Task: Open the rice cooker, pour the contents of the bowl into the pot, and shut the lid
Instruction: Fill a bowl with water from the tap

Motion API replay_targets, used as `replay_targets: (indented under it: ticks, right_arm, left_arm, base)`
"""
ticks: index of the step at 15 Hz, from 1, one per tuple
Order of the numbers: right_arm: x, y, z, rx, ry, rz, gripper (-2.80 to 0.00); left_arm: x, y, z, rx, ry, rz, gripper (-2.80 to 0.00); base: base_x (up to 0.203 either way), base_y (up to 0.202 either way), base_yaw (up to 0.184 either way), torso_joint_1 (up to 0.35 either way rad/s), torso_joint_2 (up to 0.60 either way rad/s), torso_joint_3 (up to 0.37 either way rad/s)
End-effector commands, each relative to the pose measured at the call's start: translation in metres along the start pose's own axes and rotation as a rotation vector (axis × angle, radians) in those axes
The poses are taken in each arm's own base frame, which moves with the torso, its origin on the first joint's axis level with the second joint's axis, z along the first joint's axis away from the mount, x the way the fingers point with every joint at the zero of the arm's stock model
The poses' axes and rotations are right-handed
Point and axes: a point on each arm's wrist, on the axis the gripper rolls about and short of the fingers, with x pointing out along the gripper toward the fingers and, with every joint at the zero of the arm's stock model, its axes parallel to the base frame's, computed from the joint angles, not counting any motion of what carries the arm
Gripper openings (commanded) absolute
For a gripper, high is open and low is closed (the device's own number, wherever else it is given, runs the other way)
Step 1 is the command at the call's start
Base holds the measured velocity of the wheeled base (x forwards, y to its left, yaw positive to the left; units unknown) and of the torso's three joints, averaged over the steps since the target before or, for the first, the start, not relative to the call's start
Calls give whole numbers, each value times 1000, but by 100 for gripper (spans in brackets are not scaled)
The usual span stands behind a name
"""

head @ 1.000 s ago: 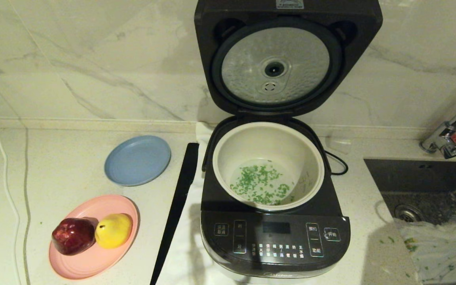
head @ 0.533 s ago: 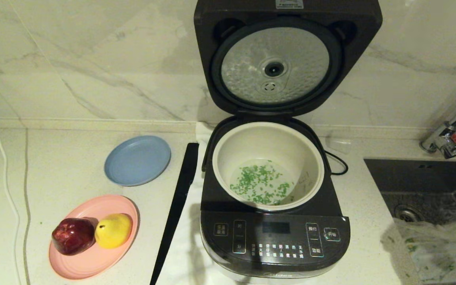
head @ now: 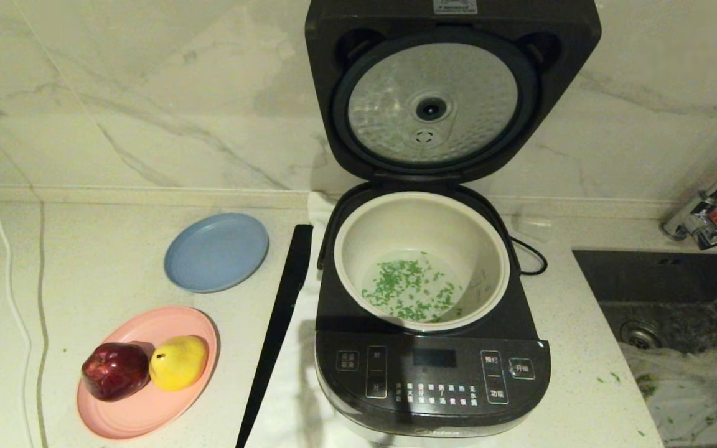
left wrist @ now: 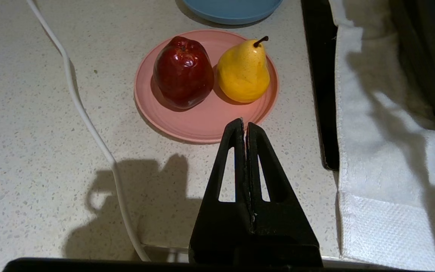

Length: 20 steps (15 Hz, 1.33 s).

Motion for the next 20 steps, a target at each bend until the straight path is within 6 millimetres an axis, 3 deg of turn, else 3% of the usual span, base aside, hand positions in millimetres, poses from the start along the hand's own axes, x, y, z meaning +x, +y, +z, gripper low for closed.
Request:
replay_targets:
  ticks: [1, 7, 20]
  right_arm:
    - [22, -9, 13, 20, 29, -8, -280]
    - [42, -2, 34, -6, 20, 11, -280]
    - [94, 11, 45, -15, 79, 22, -280]
  left_arm:
    - [0, 0, 0, 0, -1, 1, -280]
    - [0, 0, 0, 0, -1, 1, -280]
    - [0, 0, 0, 0, -1, 1, -280]
  base:
    - [0, 0, 0, 0, 0, 0]
    - [0, 0, 0, 0, 0, 0]
    - [0, 0, 0, 0, 0, 0]
